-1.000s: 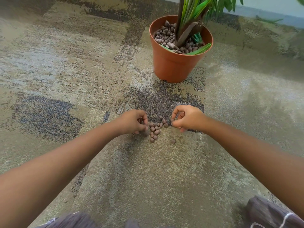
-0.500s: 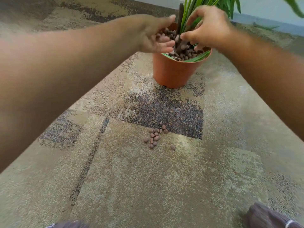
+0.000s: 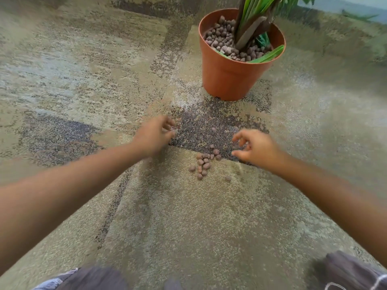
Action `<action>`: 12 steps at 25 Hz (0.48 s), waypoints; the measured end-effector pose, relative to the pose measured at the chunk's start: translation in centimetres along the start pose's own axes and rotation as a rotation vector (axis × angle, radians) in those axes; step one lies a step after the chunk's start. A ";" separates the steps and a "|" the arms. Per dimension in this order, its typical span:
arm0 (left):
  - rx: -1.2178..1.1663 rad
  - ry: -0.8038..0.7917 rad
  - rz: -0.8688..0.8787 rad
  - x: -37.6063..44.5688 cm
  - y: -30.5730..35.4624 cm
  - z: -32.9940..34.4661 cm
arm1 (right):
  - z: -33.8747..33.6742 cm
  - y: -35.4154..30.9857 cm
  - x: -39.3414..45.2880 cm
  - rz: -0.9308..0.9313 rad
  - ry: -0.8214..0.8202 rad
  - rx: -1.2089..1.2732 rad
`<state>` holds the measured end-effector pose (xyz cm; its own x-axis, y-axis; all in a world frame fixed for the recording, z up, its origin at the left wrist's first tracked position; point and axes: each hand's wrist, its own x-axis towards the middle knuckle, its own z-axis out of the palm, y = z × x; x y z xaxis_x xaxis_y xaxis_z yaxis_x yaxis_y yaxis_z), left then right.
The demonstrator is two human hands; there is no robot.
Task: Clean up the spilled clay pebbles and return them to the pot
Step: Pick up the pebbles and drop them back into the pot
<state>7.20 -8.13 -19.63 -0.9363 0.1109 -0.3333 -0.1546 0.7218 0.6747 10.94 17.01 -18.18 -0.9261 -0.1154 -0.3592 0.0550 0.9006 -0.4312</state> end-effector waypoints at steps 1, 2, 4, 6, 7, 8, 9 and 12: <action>0.152 0.053 0.046 -0.6 -1.3 0.9 | 1.3 0.4 -0.5 0.011 -0.013 -0.050; 0.277 0.102 0.103 -1.1 -2.3 1.9 | 2.5 0.8 -0.9 0.000 0.007 -0.105; 0.444 0.142 0.191 -2.1 -3.1 4.0 | 4.6 1.0 -1.7 -0.071 0.059 -0.142; 0.534 0.113 0.218 -2.7 -3.3 6.2 | 6.3 0.7 -1.9 -0.120 0.076 -0.133; 0.552 0.098 0.214 -3.0 -3.1 7.2 | 6.9 0.6 -1.8 -0.117 0.082 -0.145; 0.556 0.091 0.220 -3.2 -2.8 8.0 | 7.4 0.4 -1.4 -0.109 0.094 -0.154; 0.552 0.080 0.250 -3.6 -2.4 8.6 | 7.7 0.2 -1.0 -0.103 0.108 -0.157; 0.490 -0.002 0.407 -4.8 -1.5 10.0 | 7.7 -0.1 0.1 -0.155 0.118 -0.152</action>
<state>15.08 -2.87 -25.65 -0.8891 0.4430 -0.1149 0.3761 0.8504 0.3679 13.70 13.64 -24.54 -0.9567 -0.2157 -0.1957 -0.1399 0.9297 -0.3408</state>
